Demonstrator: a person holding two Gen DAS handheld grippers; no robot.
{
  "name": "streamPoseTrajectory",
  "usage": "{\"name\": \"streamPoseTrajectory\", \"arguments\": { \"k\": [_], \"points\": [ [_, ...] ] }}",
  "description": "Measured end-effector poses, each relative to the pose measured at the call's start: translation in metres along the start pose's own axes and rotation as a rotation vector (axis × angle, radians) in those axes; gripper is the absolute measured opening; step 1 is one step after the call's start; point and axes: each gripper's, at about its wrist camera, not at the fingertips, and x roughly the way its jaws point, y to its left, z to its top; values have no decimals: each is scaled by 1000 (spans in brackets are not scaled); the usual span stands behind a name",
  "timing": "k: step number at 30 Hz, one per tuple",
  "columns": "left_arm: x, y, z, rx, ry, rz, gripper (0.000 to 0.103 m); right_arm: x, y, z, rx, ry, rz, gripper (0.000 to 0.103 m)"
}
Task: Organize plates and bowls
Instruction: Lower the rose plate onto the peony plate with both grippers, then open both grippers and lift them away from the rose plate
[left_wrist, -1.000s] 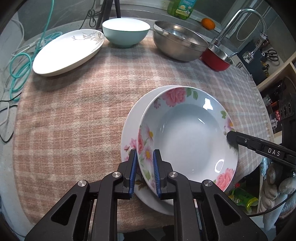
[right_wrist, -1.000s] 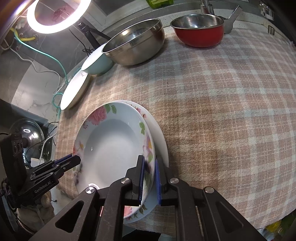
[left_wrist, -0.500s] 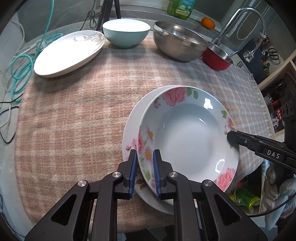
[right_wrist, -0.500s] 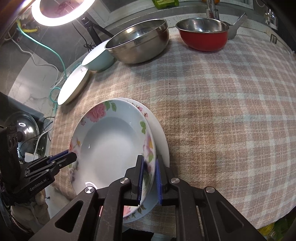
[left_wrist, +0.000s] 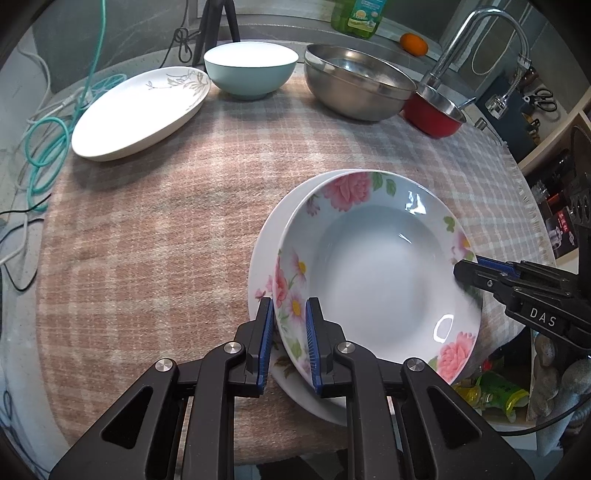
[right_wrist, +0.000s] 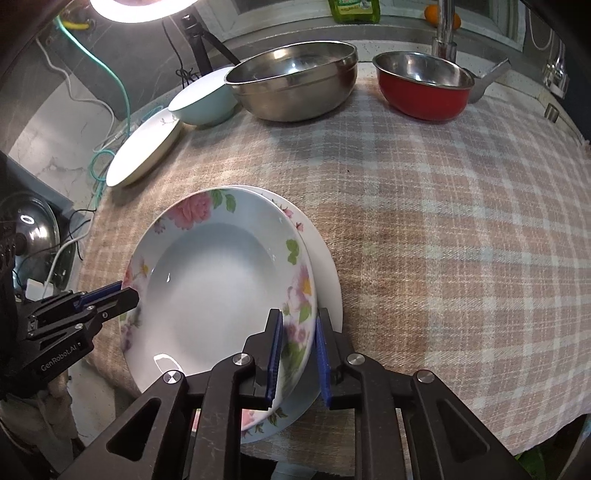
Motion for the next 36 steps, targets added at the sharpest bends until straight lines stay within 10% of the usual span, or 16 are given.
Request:
{"name": "streamPoseTrajectory", "arguments": {
  "k": [14,36],
  "points": [
    [0,-1,0,13,-8,12,14,1,15,-1,-107,-15,-111,19],
    [-52,32,9,-194,-175,86,17,-67,10,39,-109,-256,95,19]
  ]
}}
